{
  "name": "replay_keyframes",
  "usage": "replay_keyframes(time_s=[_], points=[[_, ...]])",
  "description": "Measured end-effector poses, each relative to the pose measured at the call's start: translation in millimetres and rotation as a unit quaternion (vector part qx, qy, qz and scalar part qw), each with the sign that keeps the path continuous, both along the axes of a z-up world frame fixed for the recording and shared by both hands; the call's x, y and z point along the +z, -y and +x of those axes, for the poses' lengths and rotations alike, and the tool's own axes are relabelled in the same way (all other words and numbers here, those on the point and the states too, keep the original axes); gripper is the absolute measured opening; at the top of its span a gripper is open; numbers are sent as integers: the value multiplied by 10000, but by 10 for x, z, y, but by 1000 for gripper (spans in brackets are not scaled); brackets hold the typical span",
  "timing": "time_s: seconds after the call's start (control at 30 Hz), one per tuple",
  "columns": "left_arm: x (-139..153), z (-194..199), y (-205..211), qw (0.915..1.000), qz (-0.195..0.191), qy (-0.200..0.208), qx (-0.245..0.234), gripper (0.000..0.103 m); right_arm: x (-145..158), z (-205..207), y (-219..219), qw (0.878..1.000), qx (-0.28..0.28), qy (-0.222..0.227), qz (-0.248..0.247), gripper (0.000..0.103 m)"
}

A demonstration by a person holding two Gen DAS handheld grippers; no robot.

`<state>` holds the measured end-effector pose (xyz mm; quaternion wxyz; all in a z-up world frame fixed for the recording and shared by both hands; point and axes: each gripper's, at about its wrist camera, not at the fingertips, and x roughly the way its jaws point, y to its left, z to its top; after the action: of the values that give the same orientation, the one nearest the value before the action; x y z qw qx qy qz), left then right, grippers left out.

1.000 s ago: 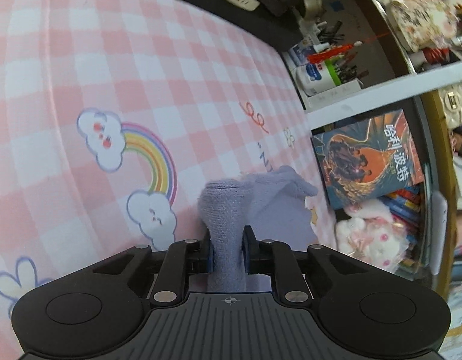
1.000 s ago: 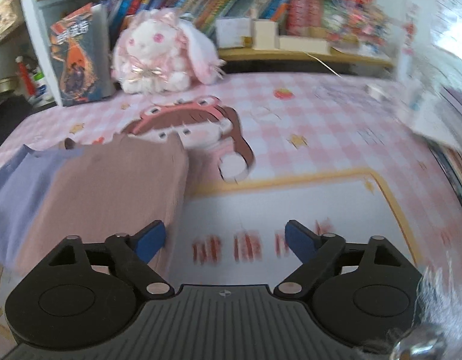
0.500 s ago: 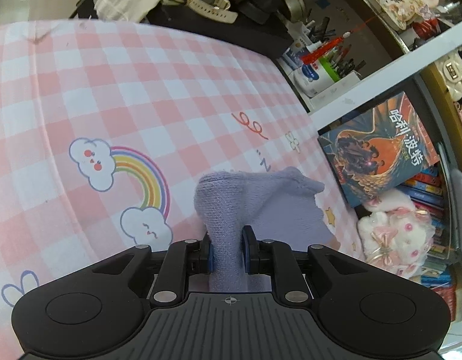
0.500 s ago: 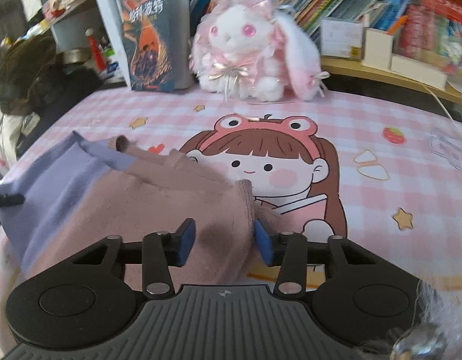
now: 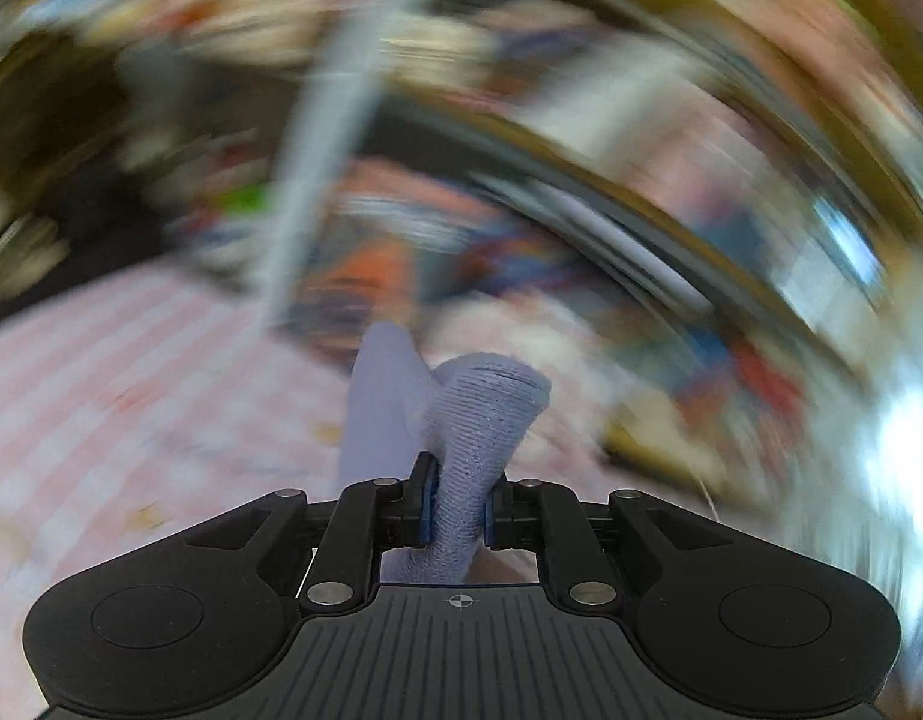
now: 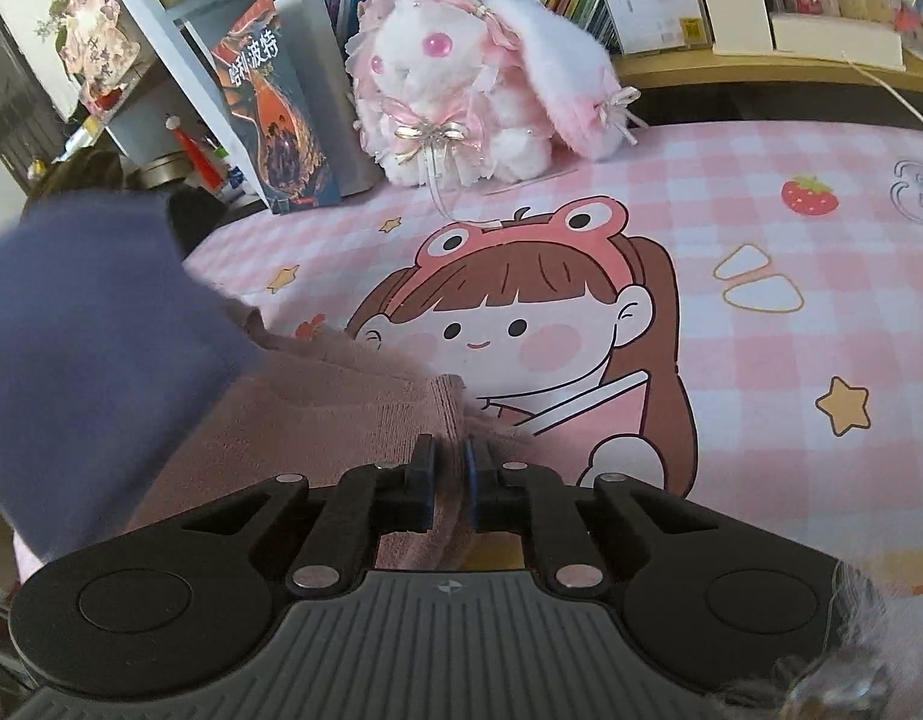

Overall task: Fold clothes
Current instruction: 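Grasp the mauve side edge with the right gripper while the left gripper holds the lavender edge, then lift the sweater with both grippers and fold it over onto itself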

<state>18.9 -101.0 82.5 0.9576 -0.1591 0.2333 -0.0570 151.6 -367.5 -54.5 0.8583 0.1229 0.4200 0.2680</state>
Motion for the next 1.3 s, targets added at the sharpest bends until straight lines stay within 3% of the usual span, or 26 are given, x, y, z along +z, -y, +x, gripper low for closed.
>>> replay_keyframes(time_s=[0.07, 0.1, 0.17, 0.23, 0.27, 0.33, 0.37, 0.47, 0.57, 0.67, 0.73, 0.87, 0.97, 1.03, 1.13, 1.2, 1.3], points=[[12, 9, 498, 9943, 773, -150, -720, 17, -23, 12, 47, 9999, 6, -62, 134, 9], [-99, 36, 746, 9869, 1200, -396, -1004, 21, -34, 18, 67, 9998, 9, -94, 200, 9], [-343, 85, 1219, 9634, 2037, -881, -1505, 26, -56, 38, 105, 9993, 27, -171, 321, 9], [-698, 97, 1530, 9371, 2794, -1295, -1641, 32, -70, 62, 141, 9987, 35, -267, 432, 9], [-797, 89, 1606, 9295, 2999, -1358, -1663, 33, -74, 76, 156, 9983, 35, -316, 482, 9], [-862, 57, 1655, 9260, 3129, -1305, -1662, 38, -83, 102, 186, 9975, 32, -414, 579, 9], [-885, 44, 1666, 9255, 3150, -1290, -1658, 40, -84, 110, 200, 9971, 16, -455, 616, 9], [-839, 19, 1565, 9357, 2832, -1337, -1622, 44, -81, 129, 284, 9951, -156, -592, 772, 9], [-716, -62, 1469, 9488, 2343, -1346, -1635, 51, 2, 117, 454, 9921, -603, -608, 917, 10], [-546, -162, 1348, 9640, 1729, -1231, -1603, 52, 81, 92, 603, 9857, -609, -758, 1379, 13], [-406, -223, 1216, 9751, 1257, -1024, -1510, 52, 87, 67, 617, 9809, -435, -1016, 1602, 30], [-233, -287, 863, 9925, 468, -607, -952, 52, 70, 15, 516, 9690, -168, -1425, 2011, 35], [-400, -161, 817, 9896, 942, -947, -526, 47, 71, 52, 376, 9681, -39, -1509, 2001, 37], [-680, -68, 921, 9802, 1254, -1381, -665, 43, 54, 115, 270, 9706, -64, -1545, 1845, 40], [-996, -75, 1093, 9678, 1703, -1617, -903, 43, 5, 202, 128, 9726, -71, -1578, 1706, 37], [-1038, -122, 1100, 9706, 1657, -1544, -811, 43, 104, 175, 85, 9748, 93, -1287, 1822, 32], [-1038, -141, 1074, 9710, 1606, -1560, -843, 44, 408, -40, 195, 9693, 546, -184, 2388, 32]])
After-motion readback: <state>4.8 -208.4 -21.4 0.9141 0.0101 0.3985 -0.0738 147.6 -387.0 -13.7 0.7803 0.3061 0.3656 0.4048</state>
